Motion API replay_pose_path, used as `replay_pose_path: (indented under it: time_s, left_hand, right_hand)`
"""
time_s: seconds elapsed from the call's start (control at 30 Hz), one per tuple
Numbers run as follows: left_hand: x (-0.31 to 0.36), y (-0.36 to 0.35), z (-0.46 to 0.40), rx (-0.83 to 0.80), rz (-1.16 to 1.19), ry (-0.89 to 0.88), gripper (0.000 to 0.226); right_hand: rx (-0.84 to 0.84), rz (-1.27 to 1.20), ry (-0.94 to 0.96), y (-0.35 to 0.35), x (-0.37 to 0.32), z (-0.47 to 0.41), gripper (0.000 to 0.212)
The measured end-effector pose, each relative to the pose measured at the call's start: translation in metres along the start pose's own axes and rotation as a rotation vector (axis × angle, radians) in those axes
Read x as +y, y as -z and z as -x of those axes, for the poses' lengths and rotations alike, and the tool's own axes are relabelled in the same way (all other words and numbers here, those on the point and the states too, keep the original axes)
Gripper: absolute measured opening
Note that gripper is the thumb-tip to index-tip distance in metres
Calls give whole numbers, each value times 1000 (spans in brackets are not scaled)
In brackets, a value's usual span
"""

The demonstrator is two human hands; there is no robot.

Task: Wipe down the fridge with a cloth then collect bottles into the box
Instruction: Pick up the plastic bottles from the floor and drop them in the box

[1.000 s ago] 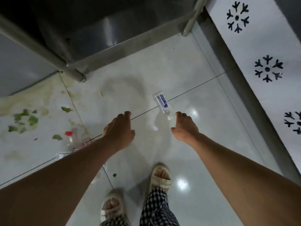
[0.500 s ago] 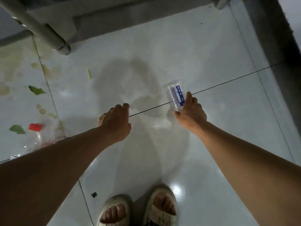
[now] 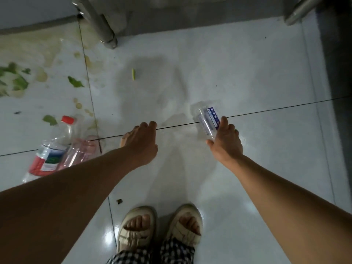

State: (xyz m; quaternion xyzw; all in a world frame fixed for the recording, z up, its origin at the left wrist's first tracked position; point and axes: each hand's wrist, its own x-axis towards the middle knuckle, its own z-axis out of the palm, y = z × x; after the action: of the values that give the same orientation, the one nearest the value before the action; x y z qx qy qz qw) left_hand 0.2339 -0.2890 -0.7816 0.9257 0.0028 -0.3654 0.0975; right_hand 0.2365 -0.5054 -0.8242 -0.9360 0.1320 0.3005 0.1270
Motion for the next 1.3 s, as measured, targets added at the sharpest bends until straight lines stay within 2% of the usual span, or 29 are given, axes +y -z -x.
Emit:
replay_pose_path:
  time_s: [0.2,0.33,0.57,0.8,1.0,1.3]
  left_hand:
    - [-22,31,78,-11,150,105,59]
    - [-51,44,134,43,175,174,54]
    - [-116,45,198,66,244,323,54]
    - [-187,27,230,44,231,314,53]
    - [-248,-4,244,-21,207,282,51]
    - [-290,-78,208,-53,241,275,54]
  right_hand:
    - [-86,3,99,37,-51,68,85]
    - [-135,49,192,54,-88,107,85]
    - [-177,113,247,49,-147,159,82]
    - [-155,195,234,9,-192,208,80]
    - [-146,124,133,-46,-224,247,84]
    - [-89,57,126,-139,-234,251,83]
